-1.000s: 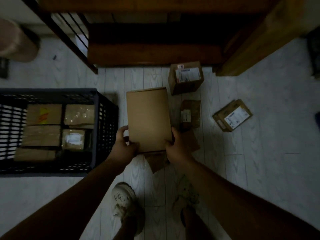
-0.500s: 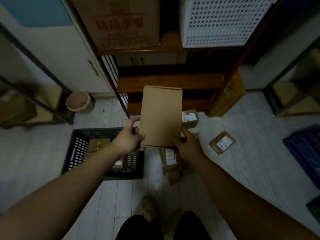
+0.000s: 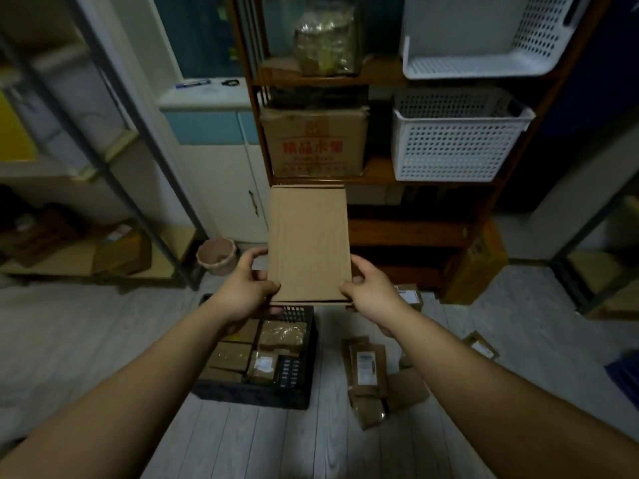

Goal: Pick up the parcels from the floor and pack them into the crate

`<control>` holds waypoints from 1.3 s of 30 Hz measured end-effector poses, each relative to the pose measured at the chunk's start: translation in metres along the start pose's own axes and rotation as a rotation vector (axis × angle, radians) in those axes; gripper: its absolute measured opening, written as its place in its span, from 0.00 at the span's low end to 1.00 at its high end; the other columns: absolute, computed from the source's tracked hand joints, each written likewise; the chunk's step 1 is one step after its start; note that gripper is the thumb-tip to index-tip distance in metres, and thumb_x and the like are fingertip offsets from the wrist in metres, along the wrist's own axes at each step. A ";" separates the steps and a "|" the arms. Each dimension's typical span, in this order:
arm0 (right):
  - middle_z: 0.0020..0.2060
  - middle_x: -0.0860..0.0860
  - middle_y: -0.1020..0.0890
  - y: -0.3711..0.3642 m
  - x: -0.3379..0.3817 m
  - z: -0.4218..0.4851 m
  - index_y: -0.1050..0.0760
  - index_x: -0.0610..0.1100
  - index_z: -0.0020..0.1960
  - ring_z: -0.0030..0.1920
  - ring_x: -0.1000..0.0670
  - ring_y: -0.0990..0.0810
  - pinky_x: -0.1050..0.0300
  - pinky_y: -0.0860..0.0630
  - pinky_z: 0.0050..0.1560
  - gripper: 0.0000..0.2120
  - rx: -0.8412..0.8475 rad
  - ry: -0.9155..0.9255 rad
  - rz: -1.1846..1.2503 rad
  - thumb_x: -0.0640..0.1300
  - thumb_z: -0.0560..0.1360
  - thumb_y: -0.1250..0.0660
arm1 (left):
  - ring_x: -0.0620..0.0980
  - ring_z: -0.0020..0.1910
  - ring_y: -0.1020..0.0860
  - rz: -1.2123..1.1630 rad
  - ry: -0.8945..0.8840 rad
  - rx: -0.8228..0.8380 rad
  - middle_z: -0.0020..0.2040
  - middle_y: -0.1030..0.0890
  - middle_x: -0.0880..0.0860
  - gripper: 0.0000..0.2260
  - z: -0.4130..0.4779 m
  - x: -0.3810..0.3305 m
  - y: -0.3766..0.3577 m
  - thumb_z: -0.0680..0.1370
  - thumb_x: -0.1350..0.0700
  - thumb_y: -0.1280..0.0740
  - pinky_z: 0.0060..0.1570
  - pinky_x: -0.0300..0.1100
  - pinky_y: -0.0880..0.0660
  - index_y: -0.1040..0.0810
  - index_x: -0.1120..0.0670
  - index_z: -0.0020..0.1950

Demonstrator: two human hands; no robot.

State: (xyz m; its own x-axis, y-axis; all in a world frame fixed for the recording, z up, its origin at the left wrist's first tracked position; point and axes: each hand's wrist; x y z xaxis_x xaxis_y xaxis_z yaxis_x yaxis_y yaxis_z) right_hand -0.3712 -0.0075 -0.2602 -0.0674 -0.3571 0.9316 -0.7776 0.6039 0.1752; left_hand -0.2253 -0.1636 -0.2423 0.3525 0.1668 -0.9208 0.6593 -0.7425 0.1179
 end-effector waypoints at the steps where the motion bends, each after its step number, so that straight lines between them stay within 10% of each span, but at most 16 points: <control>1: 0.58 0.46 0.21 -0.007 0.006 -0.001 0.41 0.54 0.74 0.52 0.51 0.21 0.56 0.21 0.47 0.29 0.000 0.009 -0.008 0.39 0.77 0.36 | 0.62 0.50 0.22 0.010 -0.010 -0.010 0.50 0.25 0.57 0.26 -0.002 -0.001 0.008 0.75 0.67 0.36 0.40 0.57 0.19 0.36 0.40 0.63; 7: 0.49 0.53 0.20 -0.078 0.031 0.006 0.39 0.54 0.73 0.45 0.56 0.22 0.64 0.25 0.36 0.26 0.017 0.039 -0.013 0.40 0.78 0.37 | 0.60 0.48 0.20 0.048 -0.036 -0.023 0.48 0.24 0.55 0.28 -0.005 -0.005 0.081 0.74 0.66 0.35 0.37 0.53 0.19 0.37 0.40 0.66; 13: 0.57 0.47 0.21 -0.172 0.045 0.020 0.39 0.51 0.73 0.55 0.49 0.21 0.51 0.24 0.59 0.26 0.054 0.032 -0.021 0.39 0.78 0.37 | 0.53 0.43 0.21 0.059 -0.013 -0.030 0.47 0.25 0.52 0.27 -0.002 0.009 0.170 0.76 0.67 0.37 0.33 0.48 0.20 0.39 0.44 0.69; 22: 0.48 0.61 0.24 -0.250 0.060 0.050 0.39 0.52 0.72 0.46 0.63 0.25 0.72 0.28 0.44 0.27 0.059 0.015 -0.030 0.39 0.76 0.35 | 0.57 0.48 0.21 0.042 0.083 0.072 0.51 0.25 0.60 0.27 0.017 0.017 0.258 0.75 0.69 0.38 0.35 0.48 0.20 0.37 0.42 0.65; 29: 0.59 0.53 0.29 -0.234 0.081 0.110 0.55 0.56 0.76 0.55 0.53 0.26 0.57 0.27 0.50 0.41 -0.189 -0.018 0.206 0.36 0.75 0.34 | 0.53 0.41 0.25 0.239 0.098 0.103 0.53 0.27 0.48 0.23 0.053 -0.008 0.282 0.76 0.66 0.42 0.33 0.43 0.26 0.33 0.40 0.63; 32: 0.59 0.50 0.24 -0.233 0.087 0.138 0.40 0.55 0.71 0.47 0.50 0.21 0.58 0.22 0.32 0.30 -0.187 -0.083 0.382 0.36 0.75 0.35 | 0.52 0.44 0.26 0.191 0.021 -0.089 0.58 0.26 0.51 0.23 0.073 -0.020 0.286 0.77 0.64 0.40 0.39 0.44 0.27 0.35 0.45 0.68; 39: 0.57 0.46 0.24 -0.251 0.073 0.183 0.39 0.52 0.68 0.51 0.44 0.20 0.50 0.19 0.46 0.26 -0.240 -0.192 0.641 0.36 0.75 0.34 | 0.58 0.54 0.23 0.039 0.114 -0.229 0.56 0.23 0.59 0.29 0.113 -0.013 0.275 0.75 0.67 0.34 0.52 0.56 0.23 0.42 0.54 0.72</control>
State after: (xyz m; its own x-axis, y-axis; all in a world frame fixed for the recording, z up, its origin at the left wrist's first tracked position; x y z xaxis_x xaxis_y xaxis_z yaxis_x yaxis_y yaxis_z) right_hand -0.2950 -0.3153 -0.2945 -0.5918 0.0149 0.8059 -0.3903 0.8695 -0.3027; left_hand -0.1230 -0.4431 -0.2400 0.4443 0.2225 -0.8678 0.7725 -0.5857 0.2453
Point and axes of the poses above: each hand's wrist, its own z-axis towards the middle knuckle, its own y-axis out of the back of the hand, x = y × z
